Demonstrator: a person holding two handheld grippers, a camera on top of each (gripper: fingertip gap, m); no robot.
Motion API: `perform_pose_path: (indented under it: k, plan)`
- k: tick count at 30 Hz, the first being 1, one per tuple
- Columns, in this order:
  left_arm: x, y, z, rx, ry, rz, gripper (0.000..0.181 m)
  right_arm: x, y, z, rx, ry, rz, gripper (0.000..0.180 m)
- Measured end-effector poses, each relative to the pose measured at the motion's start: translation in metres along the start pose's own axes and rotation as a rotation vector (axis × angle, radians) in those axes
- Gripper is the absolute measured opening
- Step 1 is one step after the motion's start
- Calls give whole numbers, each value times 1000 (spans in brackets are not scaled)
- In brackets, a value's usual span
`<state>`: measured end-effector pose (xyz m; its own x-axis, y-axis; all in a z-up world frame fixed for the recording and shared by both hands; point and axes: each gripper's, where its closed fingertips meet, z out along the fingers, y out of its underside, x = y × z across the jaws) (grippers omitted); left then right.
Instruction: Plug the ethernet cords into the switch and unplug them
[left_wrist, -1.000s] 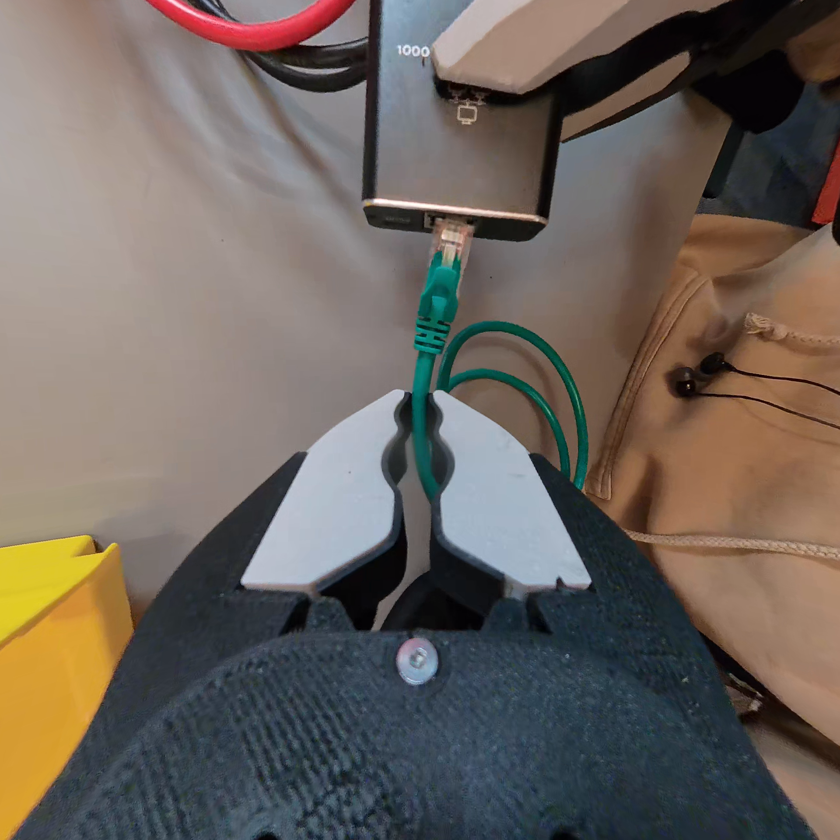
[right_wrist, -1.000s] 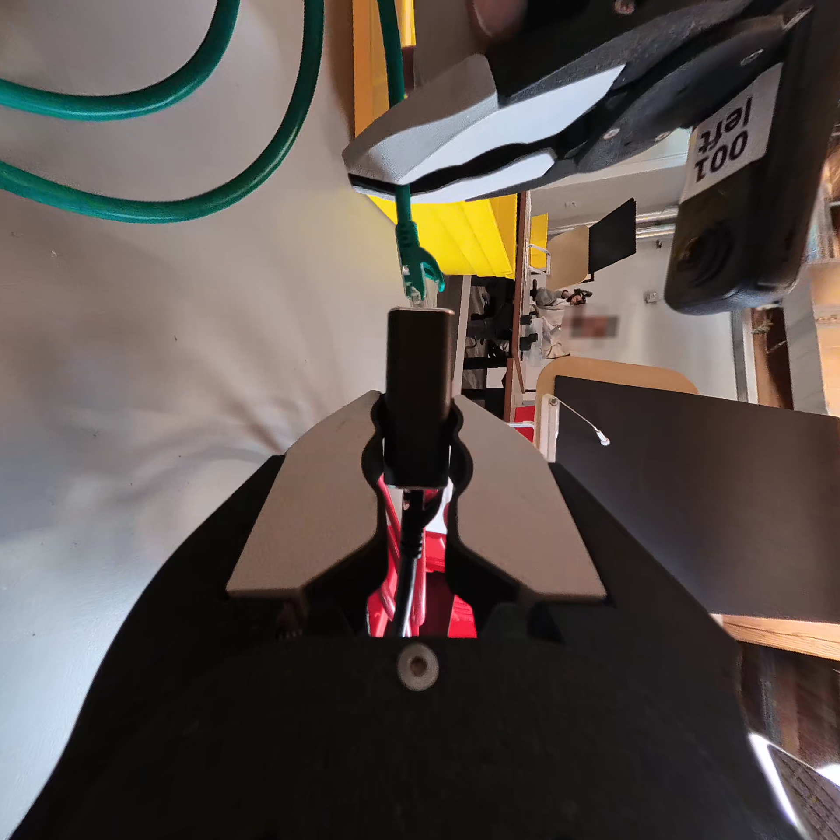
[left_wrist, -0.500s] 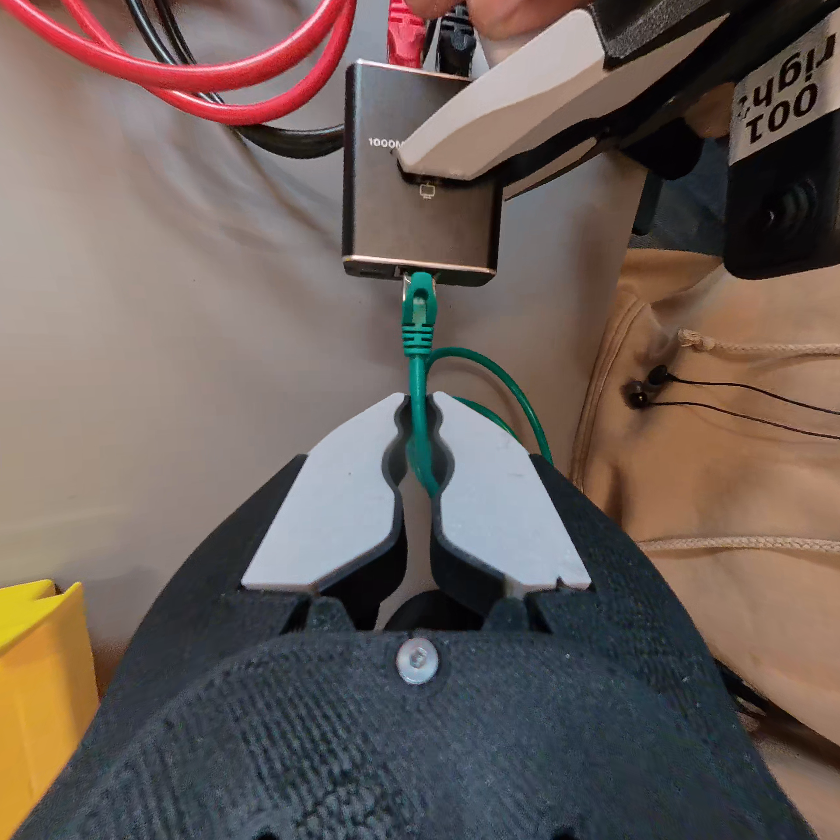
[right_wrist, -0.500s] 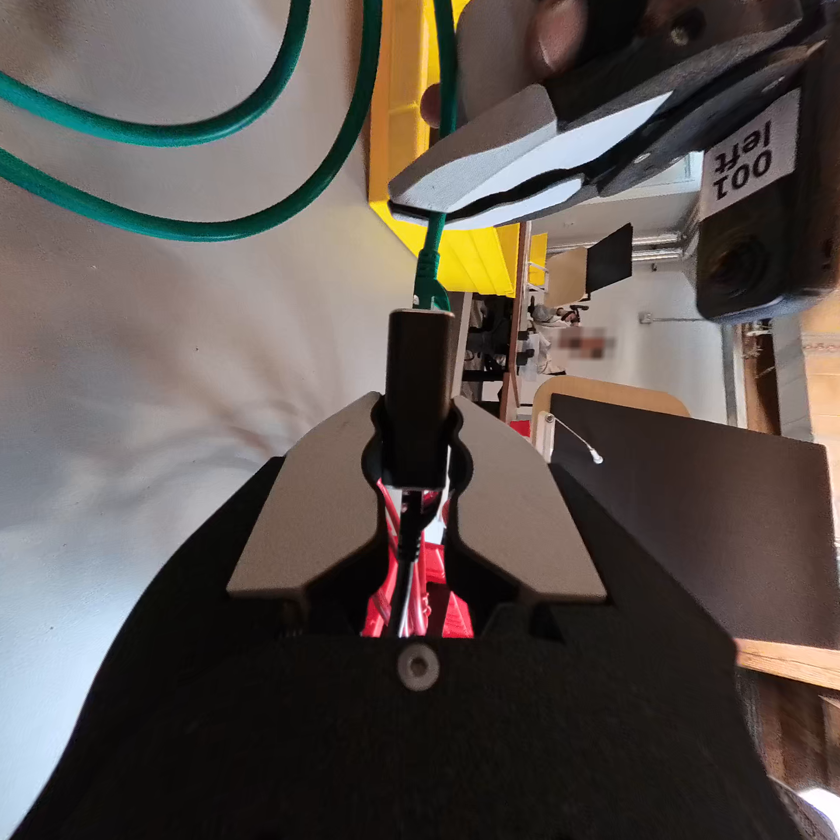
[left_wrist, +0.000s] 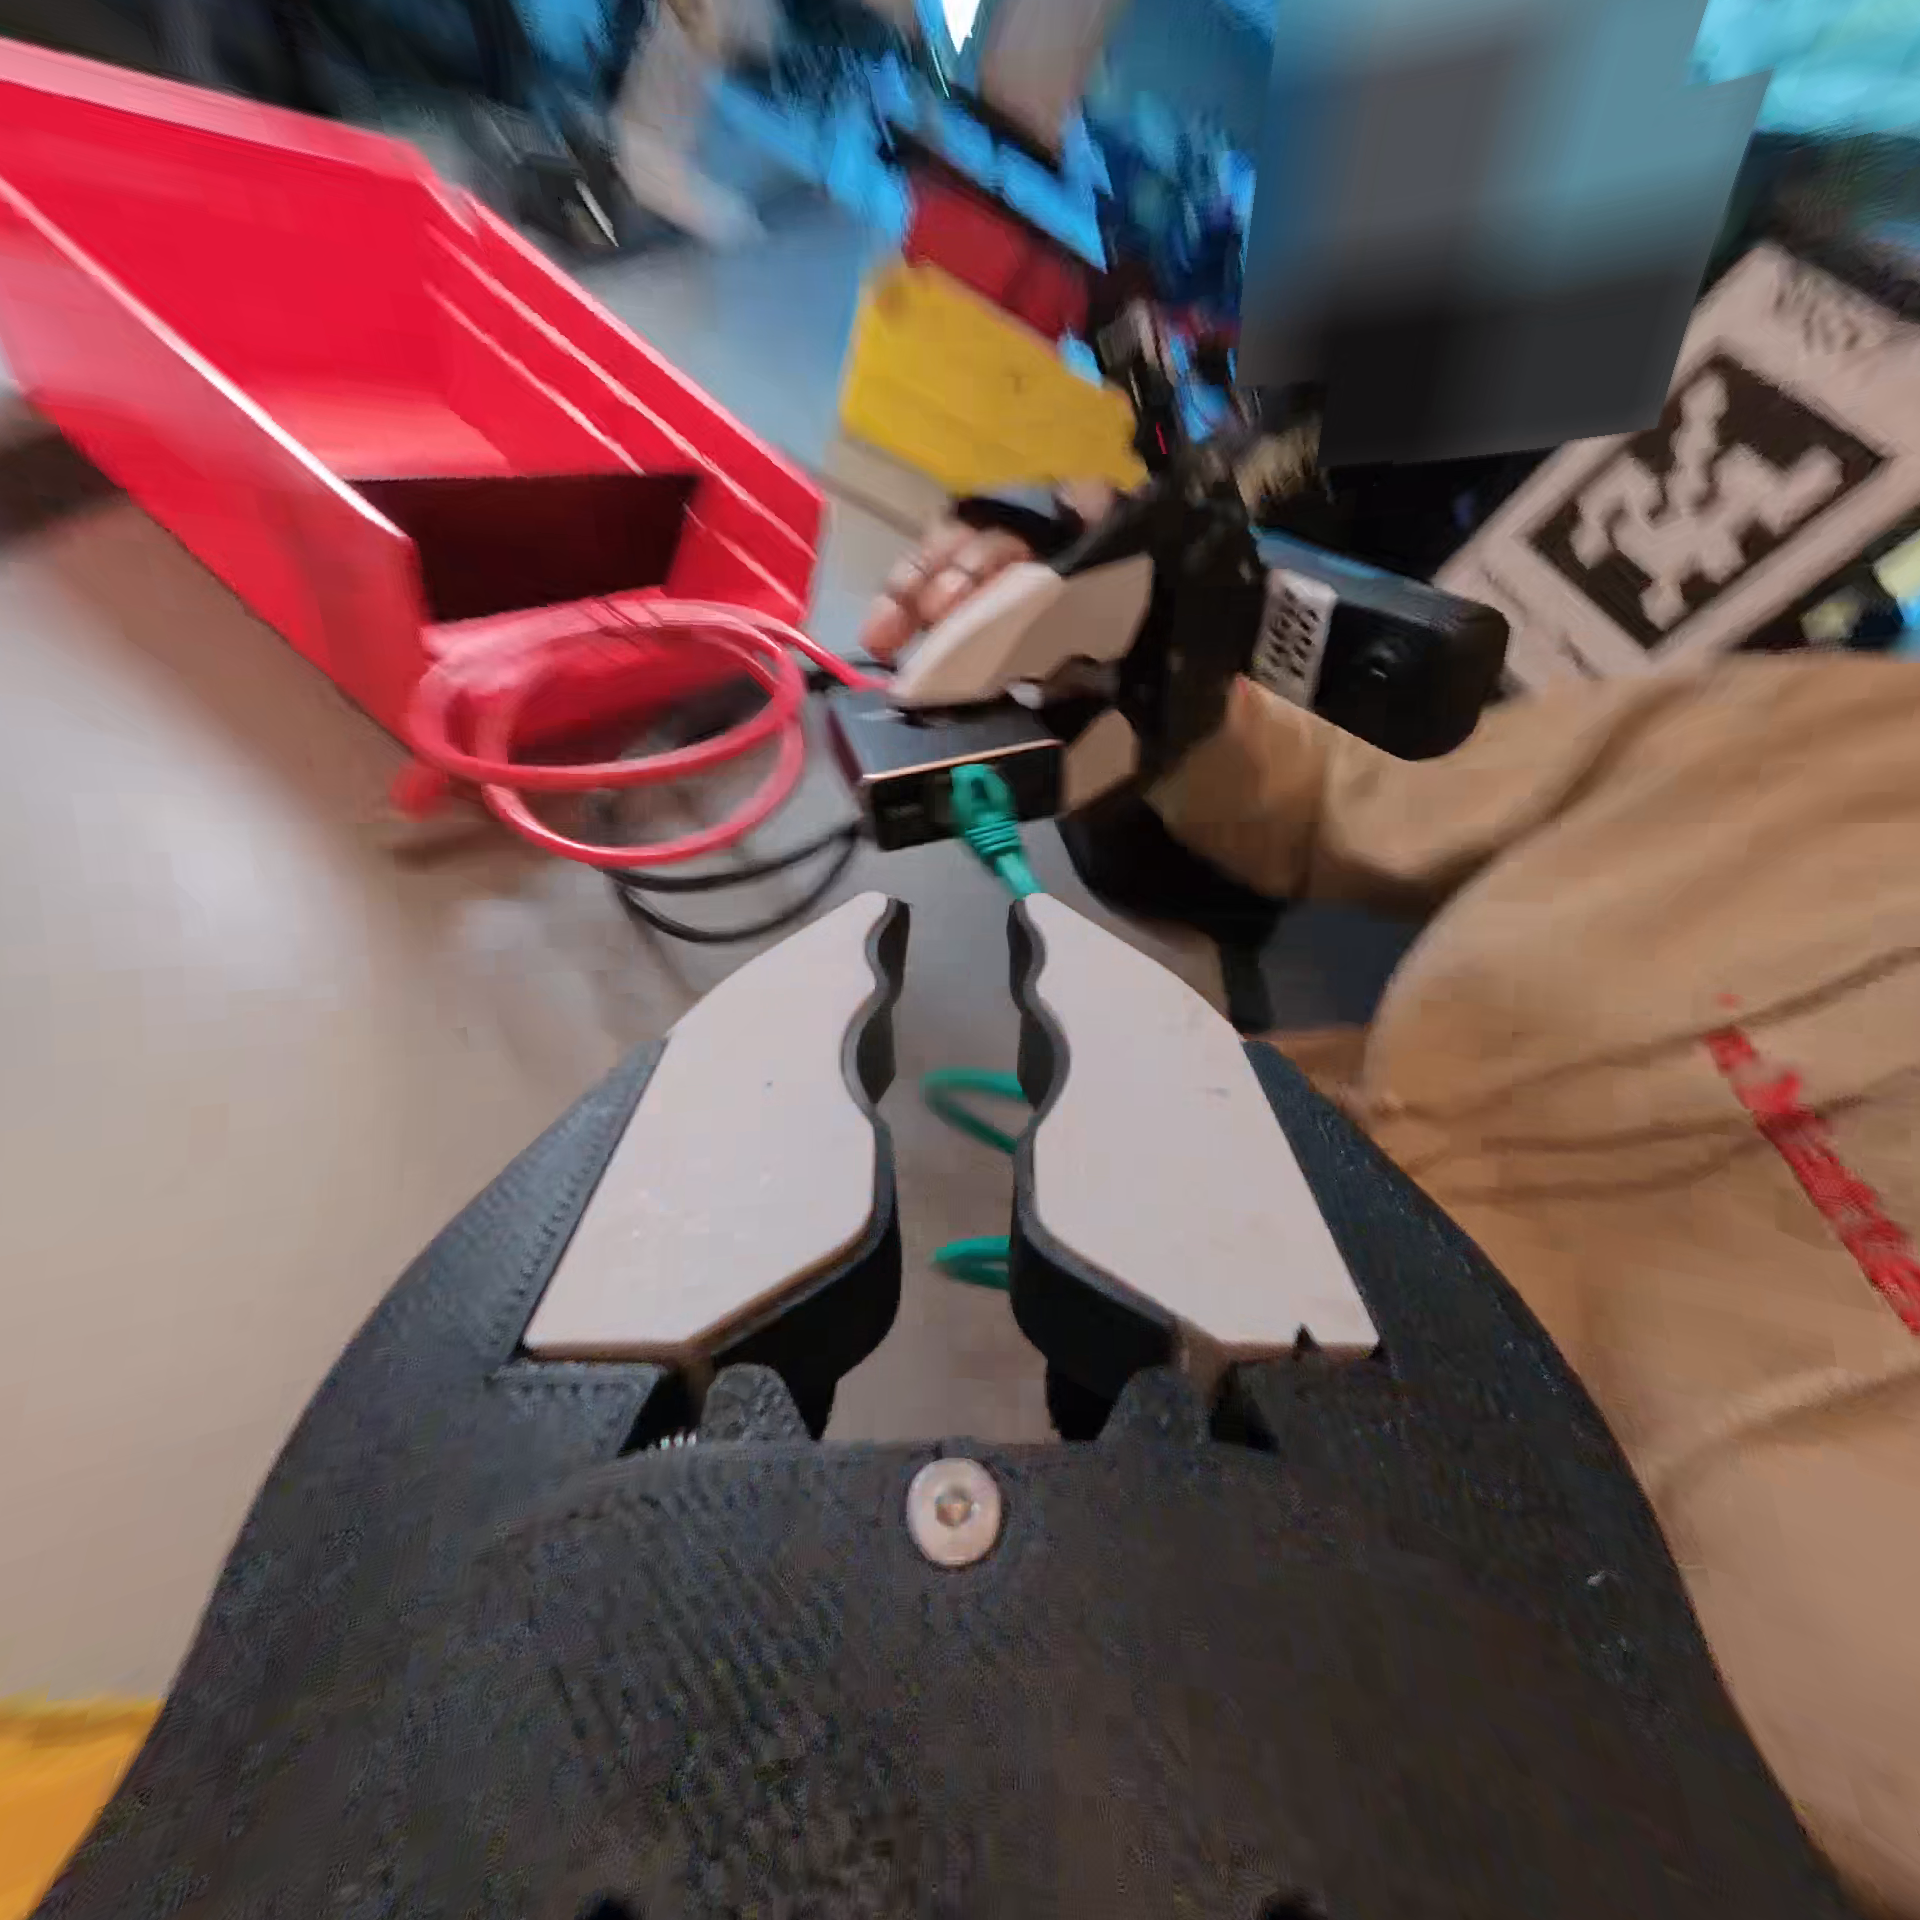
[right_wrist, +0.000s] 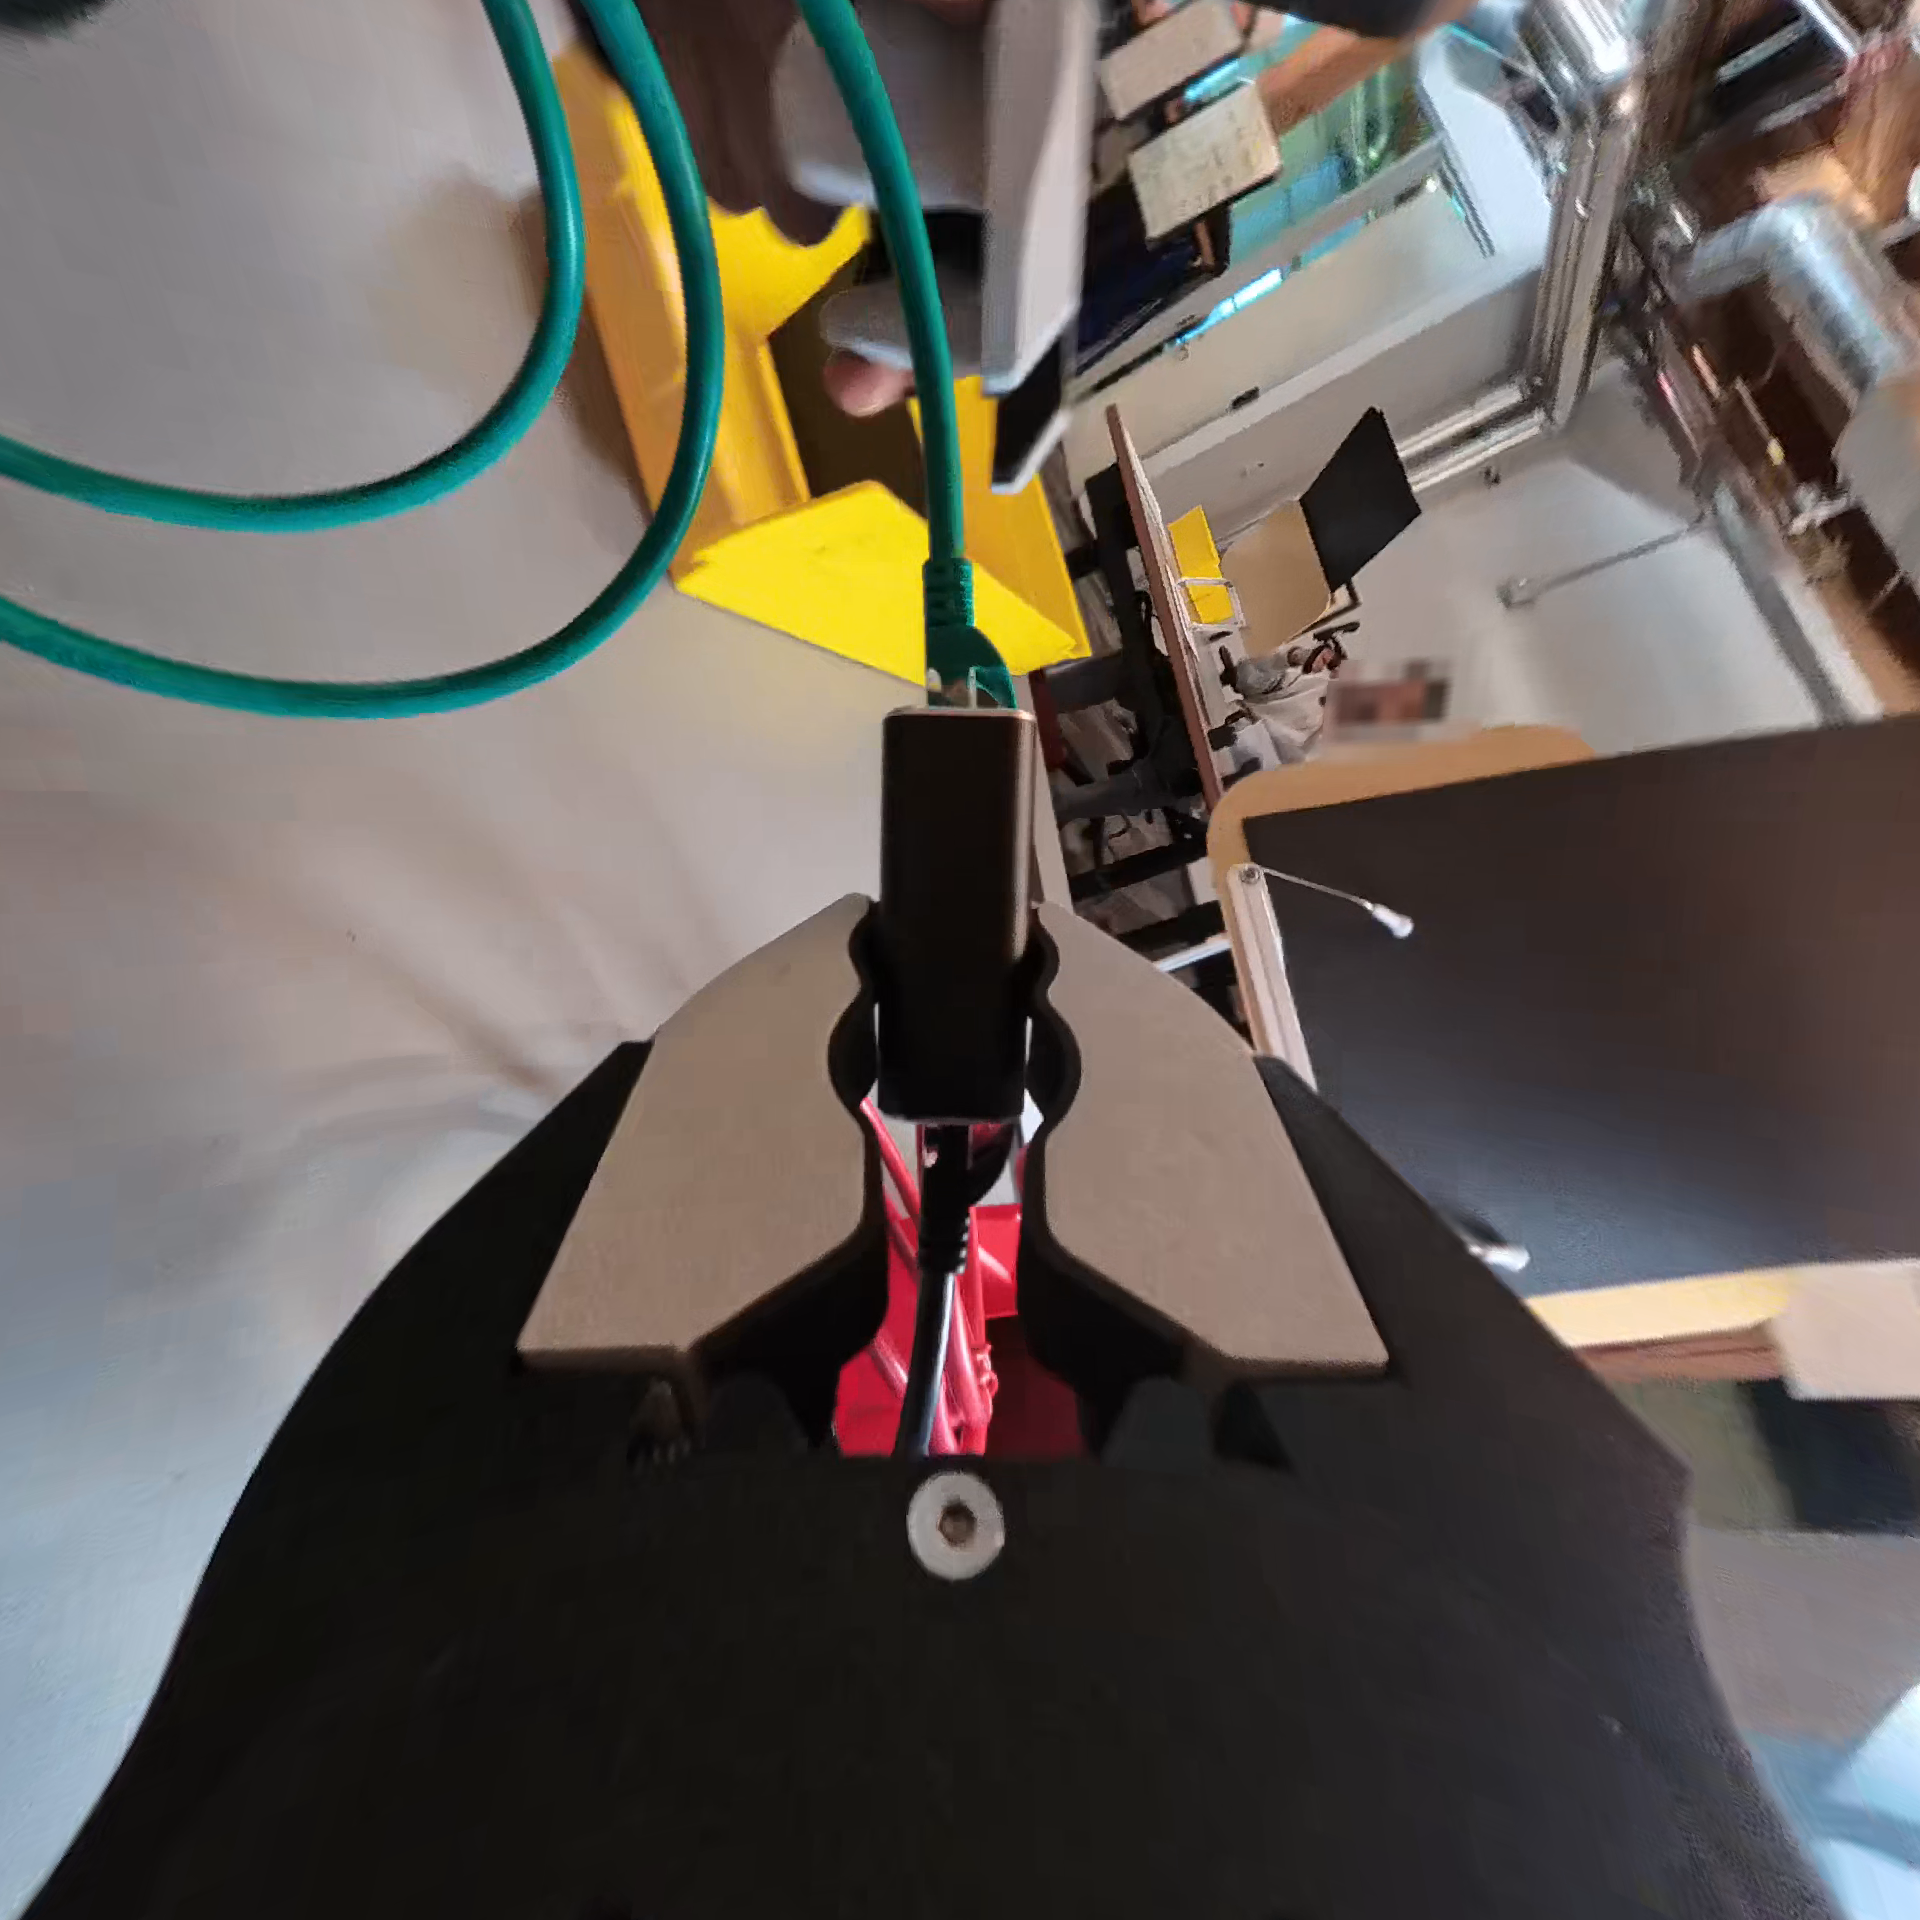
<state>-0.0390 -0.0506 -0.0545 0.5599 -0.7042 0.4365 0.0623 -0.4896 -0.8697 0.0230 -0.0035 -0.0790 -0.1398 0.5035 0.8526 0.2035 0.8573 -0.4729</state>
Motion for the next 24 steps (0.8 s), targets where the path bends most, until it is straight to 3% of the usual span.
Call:
perform_pose_path:
  k: [2,5,14,19,24]
  plan:
    - [-23,-5,-15,101,-123,6,18,19,-1,-8,30,9,129,24]
    - [-40,12,-18,113,-201,20,19,57,-5,-23,106,36,311,24]
    - [-50,49,5,51,-187,-5,20,194,28,-38,245,118,549,24]
    - [-53,63,10,7,-200,12,19,240,101,-31,243,190,654,24]
    - [-56,69,12,-10,-201,4,18,215,224,-18,4,180,822,25]
